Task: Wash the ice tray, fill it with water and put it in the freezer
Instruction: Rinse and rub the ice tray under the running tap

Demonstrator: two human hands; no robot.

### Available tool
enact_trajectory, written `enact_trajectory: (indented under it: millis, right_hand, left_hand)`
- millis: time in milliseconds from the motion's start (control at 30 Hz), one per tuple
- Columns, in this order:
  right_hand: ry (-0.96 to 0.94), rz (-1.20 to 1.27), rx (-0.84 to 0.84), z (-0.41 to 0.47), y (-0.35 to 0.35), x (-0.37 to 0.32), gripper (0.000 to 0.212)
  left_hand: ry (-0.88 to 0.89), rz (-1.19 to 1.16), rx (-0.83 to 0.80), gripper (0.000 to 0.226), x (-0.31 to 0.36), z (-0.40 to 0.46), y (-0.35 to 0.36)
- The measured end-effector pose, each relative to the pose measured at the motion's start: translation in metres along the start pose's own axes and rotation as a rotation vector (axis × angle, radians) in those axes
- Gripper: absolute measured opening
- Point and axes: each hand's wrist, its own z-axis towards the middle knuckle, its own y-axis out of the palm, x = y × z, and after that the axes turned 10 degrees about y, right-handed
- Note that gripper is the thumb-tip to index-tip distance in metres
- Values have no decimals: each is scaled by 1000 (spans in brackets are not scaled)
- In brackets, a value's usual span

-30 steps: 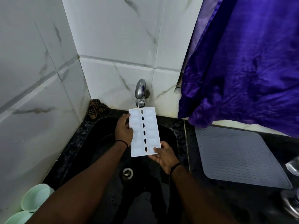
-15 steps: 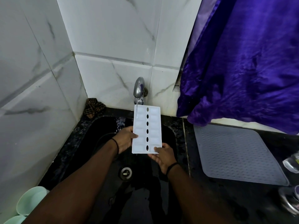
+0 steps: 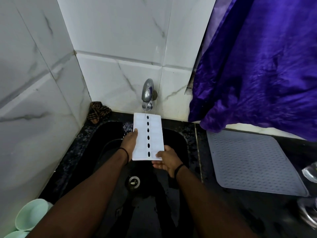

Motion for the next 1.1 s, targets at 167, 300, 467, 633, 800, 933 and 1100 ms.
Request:
enact_trajectory:
  millis: [167,300,467,633,800,933,1100]
  right_hand:
    - [-297,-829,513,7,2,8,42]
    - [-647,-1166,725,4,12,8,72]
    - [-669,-1290,485,17,35,-17,77]
    - [-594,-1224,562,36,48,-67,78]
    - [-592,-1250,473,39,68,-77,71]
    - [-818,-1346,329,24,69,-32,58]
    - [-924,-1389,232,8,29,20,60]
  left_hand:
    - [-164,-235,-61,48,-6,-1,-3]
    - [-85,-247,-12,44,-7,4,0]
    - [-13,-165,23,51,4,6,1]
    - [10,-50,15,51,8,2,-1]
    - [-1,-80,85,53,15,10,2]
    - [-51,-214,153,54,13,19,-11]
    - [-97,-230,201,49,4,20,-20]
